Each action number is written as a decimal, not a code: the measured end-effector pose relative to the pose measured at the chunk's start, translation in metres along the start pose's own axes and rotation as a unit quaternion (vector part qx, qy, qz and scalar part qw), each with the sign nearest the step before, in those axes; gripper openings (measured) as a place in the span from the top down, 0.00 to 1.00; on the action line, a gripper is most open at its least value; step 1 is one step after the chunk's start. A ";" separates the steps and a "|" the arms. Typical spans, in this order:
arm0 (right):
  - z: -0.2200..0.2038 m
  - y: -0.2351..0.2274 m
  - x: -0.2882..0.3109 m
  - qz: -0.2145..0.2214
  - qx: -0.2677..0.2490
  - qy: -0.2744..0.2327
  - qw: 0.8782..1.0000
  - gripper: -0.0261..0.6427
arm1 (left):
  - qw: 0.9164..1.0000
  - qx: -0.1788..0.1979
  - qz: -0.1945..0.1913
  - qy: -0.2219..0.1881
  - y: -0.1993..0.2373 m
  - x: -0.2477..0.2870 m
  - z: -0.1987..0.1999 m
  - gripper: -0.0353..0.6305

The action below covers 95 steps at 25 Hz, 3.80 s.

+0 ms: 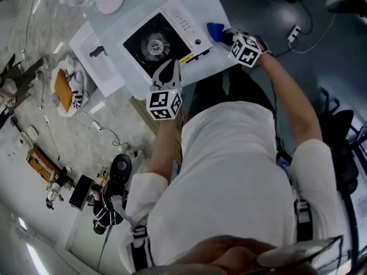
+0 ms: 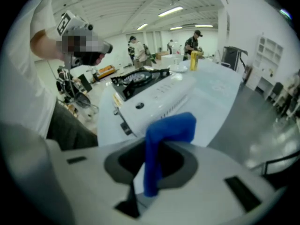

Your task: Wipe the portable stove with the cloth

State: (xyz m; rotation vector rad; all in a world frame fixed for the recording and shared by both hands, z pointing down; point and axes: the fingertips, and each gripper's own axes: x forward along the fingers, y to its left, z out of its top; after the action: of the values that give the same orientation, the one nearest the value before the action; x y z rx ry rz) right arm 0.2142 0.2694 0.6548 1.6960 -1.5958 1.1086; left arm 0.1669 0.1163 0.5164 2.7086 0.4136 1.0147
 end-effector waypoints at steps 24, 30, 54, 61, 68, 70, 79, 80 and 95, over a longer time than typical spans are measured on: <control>0.134 -0.083 -0.034 -0.118 0.060 -0.059 0.989 0.84 | 0.995 -0.088 0.029 -0.043 0.070 -0.033 0.000 0.90; 0.177 -0.107 -0.025 -0.128 0.054 -0.066 0.988 0.84 | 0.992 -0.109 0.044 -0.055 0.090 -0.045 -0.002 0.90; 0.218 -0.184 0.083 -0.064 -0.040 0.033 0.997 0.84 | 0.978 -0.182 0.093 -0.052 0.118 -0.034 -0.002 0.90; 0.200 -0.177 0.104 -0.002 0.042 0.091 0.995 0.84 | 0.972 -0.189 0.120 -0.068 0.117 -0.030 0.011 0.90; 0.197 -0.163 0.116 0.051 0.080 0.120 0.988 0.84 | 0.966 -0.206 0.143 -0.062 0.114 -0.023 0.003 0.90; 0.198 -0.161 0.119 0.067 0.100 0.124 0.985 0.84 | 0.965 -0.209 0.149 -0.061 0.111 -0.023 0.001 0.90; 0.204 -0.151 0.120 0.134 0.121 0.141 0.973 0.84 | 0.961 -0.211 0.168 -0.057 0.092 -0.024 0.000 0.90; 0.204 -0.149 0.119 0.140 0.122 0.144 0.972 0.84 | 0.961 -0.212 0.169 -0.055 0.090 -0.024 -0.001 0.90; 0.210 -0.137 0.130 0.173 0.117 0.174 0.962 0.84 | 0.957 -0.219 0.184 -0.054 0.082 -0.020 0.001 0.90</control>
State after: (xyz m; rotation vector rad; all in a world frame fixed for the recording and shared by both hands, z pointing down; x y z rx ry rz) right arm 0.3826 0.0435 0.6790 1.2851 -1.6123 1.7237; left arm 0.1682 0.0322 0.5282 2.4557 -0.3165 0.9030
